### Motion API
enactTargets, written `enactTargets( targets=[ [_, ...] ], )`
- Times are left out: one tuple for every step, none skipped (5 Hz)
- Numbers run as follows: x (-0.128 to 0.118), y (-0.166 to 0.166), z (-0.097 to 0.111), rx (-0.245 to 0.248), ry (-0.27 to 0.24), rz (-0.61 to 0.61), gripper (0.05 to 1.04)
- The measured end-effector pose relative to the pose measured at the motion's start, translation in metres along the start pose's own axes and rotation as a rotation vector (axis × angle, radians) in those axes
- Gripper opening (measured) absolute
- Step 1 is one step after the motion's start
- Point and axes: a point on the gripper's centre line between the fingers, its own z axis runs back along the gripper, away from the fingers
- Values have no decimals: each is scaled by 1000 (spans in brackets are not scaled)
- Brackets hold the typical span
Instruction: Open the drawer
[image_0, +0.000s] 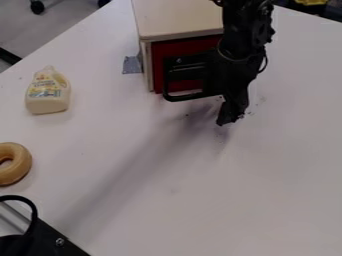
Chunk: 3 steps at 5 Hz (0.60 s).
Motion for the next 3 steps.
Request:
enactTargets(
  targets=[
    [3, 8, -1, -7, -3, -21, 968],
    [-1, 13, -4, -26, -2, -4, 694],
    [-1, 17, -4, -35, -9, 7, 389]
  ],
)
